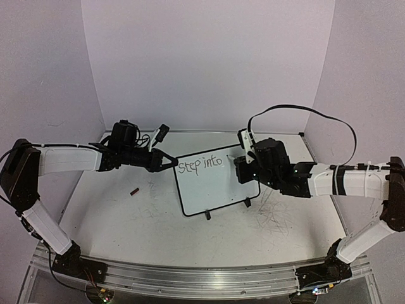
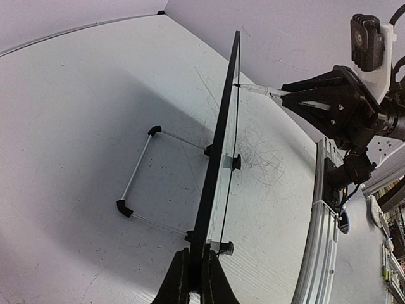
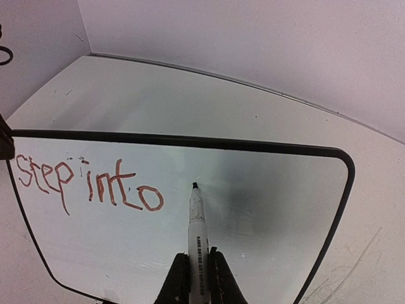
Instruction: Write a sentence on the whiteboard
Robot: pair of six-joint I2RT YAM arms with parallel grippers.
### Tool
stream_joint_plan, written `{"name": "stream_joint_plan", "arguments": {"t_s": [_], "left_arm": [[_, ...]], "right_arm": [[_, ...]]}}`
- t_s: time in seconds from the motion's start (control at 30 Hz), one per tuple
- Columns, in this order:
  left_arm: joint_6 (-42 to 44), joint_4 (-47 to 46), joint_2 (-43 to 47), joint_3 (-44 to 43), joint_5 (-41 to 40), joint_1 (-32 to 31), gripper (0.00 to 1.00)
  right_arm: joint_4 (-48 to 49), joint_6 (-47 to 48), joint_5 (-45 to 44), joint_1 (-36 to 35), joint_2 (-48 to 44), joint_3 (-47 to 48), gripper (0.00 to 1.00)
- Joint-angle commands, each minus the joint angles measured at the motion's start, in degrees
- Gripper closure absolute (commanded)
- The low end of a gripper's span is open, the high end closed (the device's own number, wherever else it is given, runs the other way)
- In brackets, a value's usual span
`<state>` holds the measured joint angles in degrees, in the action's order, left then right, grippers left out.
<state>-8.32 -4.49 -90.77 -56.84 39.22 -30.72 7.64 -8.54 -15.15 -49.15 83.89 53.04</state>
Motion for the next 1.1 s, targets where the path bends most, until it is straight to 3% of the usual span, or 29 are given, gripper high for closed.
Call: {"name": "stream_joint_plan", "arguments": {"t_s": [0.0,0.4,1.07], "left_arm": [[2.9,1.3,1.7,0.9,-5.4,0.3,1.0],[3.0,1.3,1.6,0.9,-5.5,0.1,1.0],[3.5,1.4,2.0,1.2,-5.8,-0.2,1.0]], "right_arm": [[-0.4,-1.3,-0.4,0.2,-1.8,-1.2,1.0],[-1.0,-2.1,-1.2,0.1,-3.0,-2.8,1.0],[1.3,-0.8,-5.0,0.7,0.2,2.1,1.0]]}}
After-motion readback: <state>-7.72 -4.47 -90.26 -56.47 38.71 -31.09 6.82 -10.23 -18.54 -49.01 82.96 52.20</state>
